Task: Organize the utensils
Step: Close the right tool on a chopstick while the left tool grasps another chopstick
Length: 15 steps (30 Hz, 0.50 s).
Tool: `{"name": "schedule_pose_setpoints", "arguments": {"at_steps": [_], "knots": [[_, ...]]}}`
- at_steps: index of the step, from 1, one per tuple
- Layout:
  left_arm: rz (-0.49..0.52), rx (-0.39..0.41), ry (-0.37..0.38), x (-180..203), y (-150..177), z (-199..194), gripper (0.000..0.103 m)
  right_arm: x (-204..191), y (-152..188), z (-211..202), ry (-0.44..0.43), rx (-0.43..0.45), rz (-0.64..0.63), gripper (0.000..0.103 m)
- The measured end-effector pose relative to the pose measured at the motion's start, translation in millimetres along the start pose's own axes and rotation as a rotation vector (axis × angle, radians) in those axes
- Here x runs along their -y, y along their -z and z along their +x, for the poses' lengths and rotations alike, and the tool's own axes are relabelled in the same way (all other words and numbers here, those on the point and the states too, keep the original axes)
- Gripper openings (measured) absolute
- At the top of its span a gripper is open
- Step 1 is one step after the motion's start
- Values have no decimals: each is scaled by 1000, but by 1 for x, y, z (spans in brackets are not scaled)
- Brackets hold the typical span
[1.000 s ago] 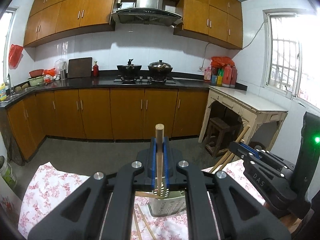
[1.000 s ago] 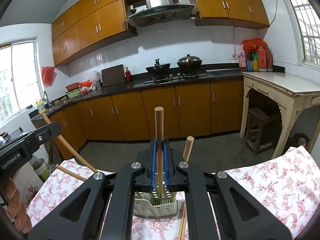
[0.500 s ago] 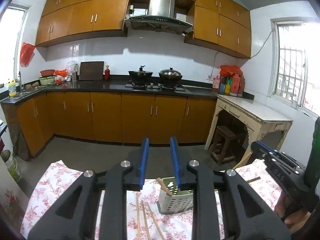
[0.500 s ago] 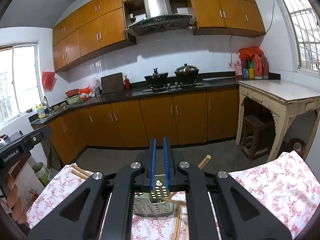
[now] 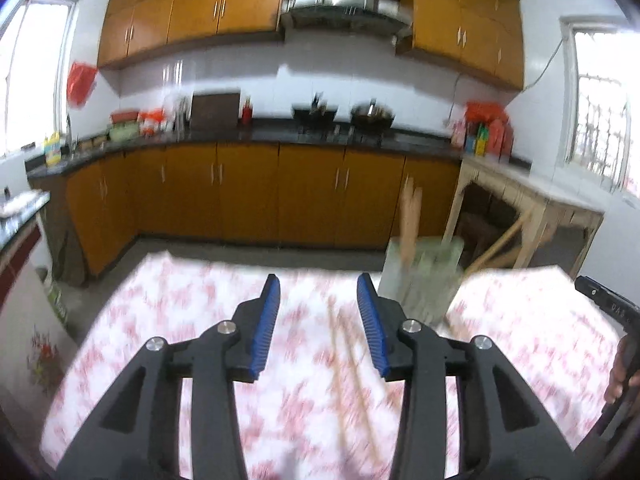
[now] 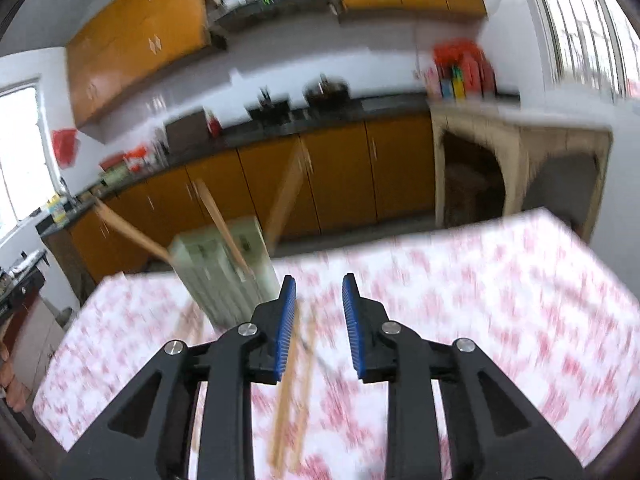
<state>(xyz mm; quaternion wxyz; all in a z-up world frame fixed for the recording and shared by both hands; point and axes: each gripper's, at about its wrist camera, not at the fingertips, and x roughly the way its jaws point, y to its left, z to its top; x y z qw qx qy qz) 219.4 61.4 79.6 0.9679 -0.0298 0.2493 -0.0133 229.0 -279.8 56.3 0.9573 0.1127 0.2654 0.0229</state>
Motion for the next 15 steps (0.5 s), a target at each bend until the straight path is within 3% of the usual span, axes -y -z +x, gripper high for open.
{"name": "schedule_pose_setpoints", "arguments": {"at_steps": [7,15], "knots": [[-42,-192,-26,-16,75,56,41,4,71,65,-4,-227,31,25],[-50,-283,-4,-17,111,75,41,-20,103,93,-25,-327,-48,25]]}}
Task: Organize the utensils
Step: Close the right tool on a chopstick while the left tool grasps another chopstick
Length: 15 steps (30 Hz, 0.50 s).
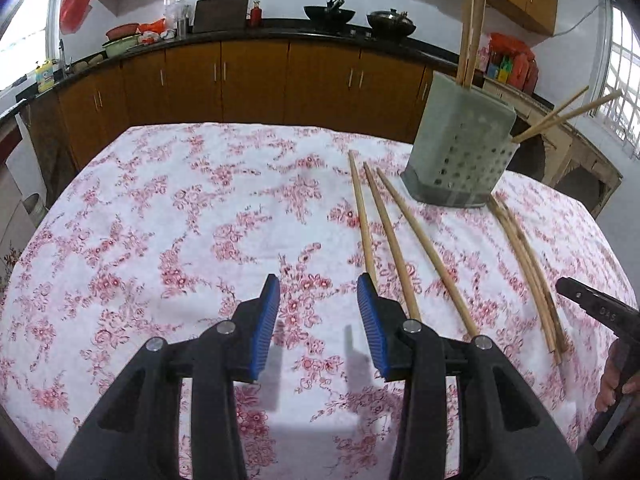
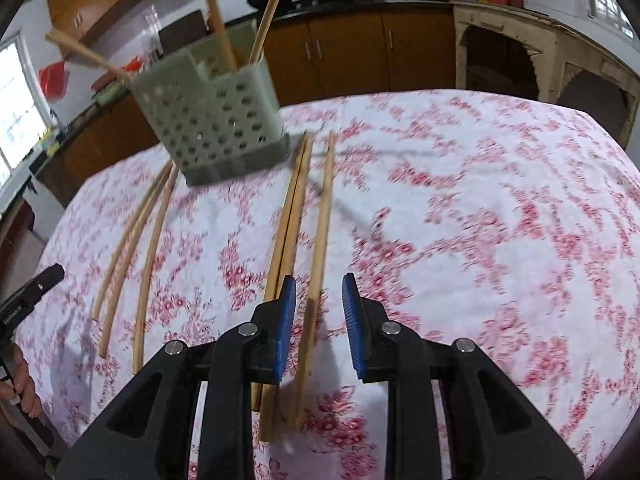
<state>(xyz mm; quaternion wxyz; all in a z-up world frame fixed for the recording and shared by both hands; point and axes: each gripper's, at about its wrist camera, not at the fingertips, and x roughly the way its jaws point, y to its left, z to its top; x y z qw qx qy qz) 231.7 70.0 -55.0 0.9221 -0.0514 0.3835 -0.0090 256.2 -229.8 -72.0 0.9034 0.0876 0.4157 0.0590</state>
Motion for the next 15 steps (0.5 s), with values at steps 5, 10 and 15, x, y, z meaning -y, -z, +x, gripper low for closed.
{"name": "schedule_pose_setpoints", "arguments": {"at_steps": [5,10,15], "knots": [[10,-13,12,5,-2,6,40,-3,6,10,40,-18,-33,21],[35,-33,44,15,-4,13,40,1,7,8,102,-6,-54,7],[88,-61,57,31,-2,24,33,40,-2,5,191,9,95,7]]}}
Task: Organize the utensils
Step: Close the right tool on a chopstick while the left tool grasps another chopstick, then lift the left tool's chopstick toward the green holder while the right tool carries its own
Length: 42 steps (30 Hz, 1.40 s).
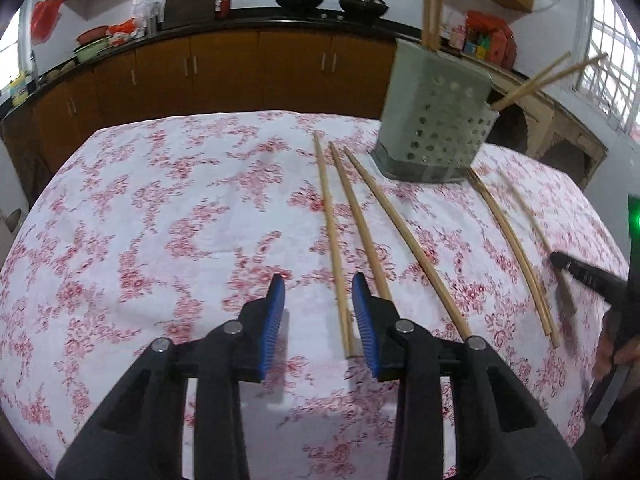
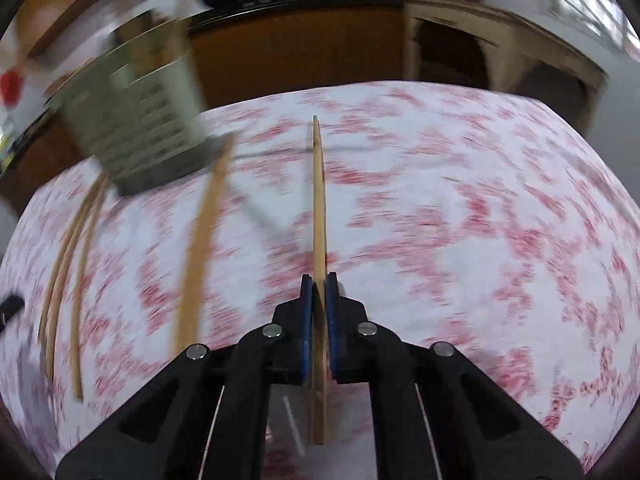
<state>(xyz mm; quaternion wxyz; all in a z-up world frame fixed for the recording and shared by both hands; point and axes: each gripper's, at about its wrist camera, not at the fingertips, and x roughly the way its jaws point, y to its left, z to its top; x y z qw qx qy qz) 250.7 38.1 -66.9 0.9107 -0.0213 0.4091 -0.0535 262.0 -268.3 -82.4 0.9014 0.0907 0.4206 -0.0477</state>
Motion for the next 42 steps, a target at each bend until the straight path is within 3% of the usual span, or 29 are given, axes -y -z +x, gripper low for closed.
{"name": "schedule_pose_setpoints", "arguments": {"at_steps": [7,12,19,22,29,42], "knots": [[61,-53,-30,19,-4,29,28,6,2,-1,3,5,-19,7],[85,-62,-81,23,-7,42,8,-3,-2,2,-5,5,-50,7],[1,-60,-141,-22,-13,40,8,8,-12,8,6,15,-33,7],[-15,-59,-116,-34,-12,37,8,8,-12,9,4,18,-35,8],[6,-61,-109,-29,-12,38,17,8,-12,9,1,17,-32,8],[6,-62,-109,-27,-11,40,17,9,-12,10,-9,16,-24,8]]}}
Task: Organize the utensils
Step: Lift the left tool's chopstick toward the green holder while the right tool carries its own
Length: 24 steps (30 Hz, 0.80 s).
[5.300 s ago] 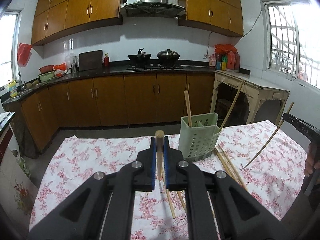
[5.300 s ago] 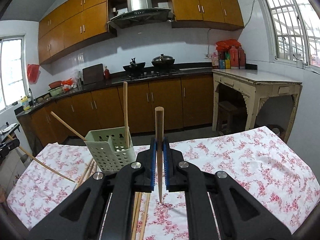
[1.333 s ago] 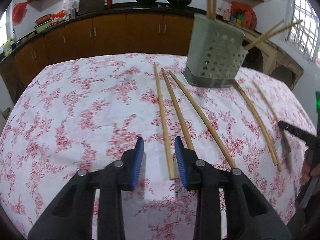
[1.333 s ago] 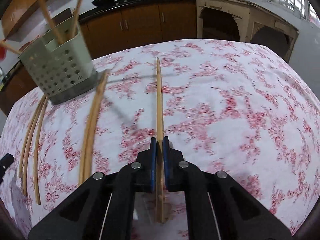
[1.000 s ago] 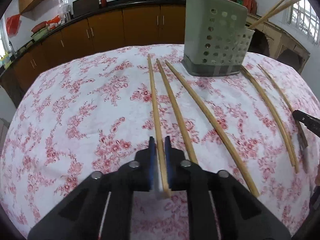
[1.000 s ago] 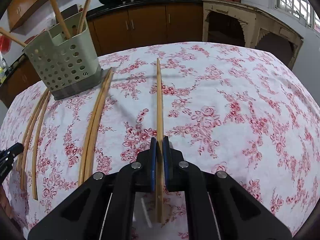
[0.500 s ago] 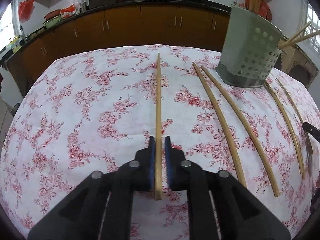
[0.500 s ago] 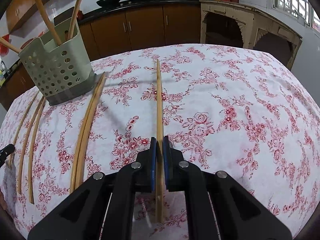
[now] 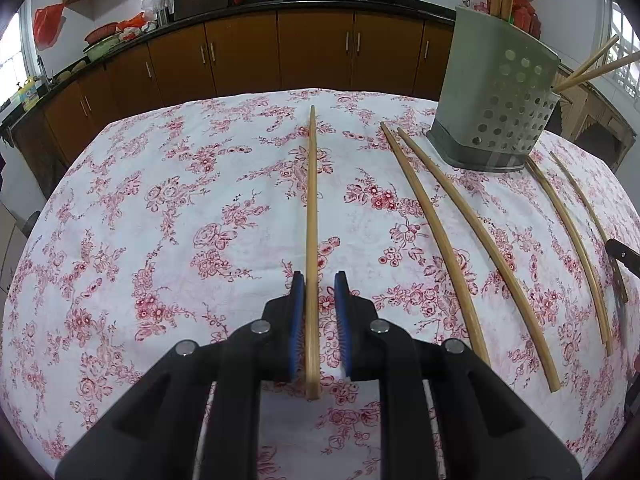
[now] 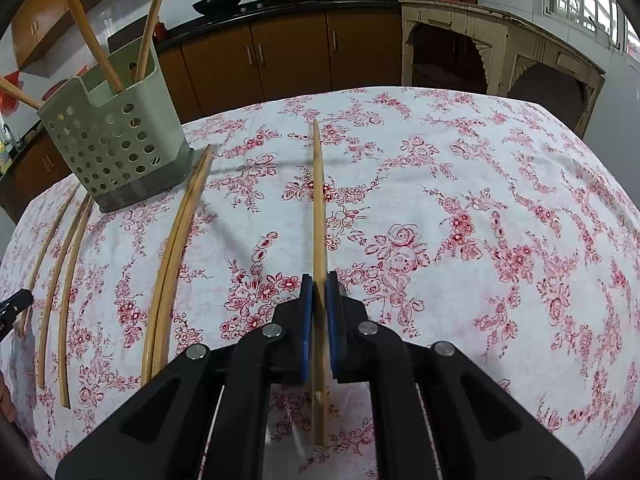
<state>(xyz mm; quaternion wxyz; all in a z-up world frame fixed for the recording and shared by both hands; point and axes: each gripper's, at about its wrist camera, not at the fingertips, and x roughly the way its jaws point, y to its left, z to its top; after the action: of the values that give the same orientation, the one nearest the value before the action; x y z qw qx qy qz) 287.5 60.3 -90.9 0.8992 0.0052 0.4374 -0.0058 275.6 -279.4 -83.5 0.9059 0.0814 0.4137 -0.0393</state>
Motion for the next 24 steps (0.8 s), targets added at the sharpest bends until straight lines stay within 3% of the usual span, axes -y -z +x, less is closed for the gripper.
{"name": "schedule_pose_setpoints", "arguments": {"at_steps": [24], "knots": [[-6,1,6,-1,3,-3,19,2,7,-6,-18,-2,6,8]]}}
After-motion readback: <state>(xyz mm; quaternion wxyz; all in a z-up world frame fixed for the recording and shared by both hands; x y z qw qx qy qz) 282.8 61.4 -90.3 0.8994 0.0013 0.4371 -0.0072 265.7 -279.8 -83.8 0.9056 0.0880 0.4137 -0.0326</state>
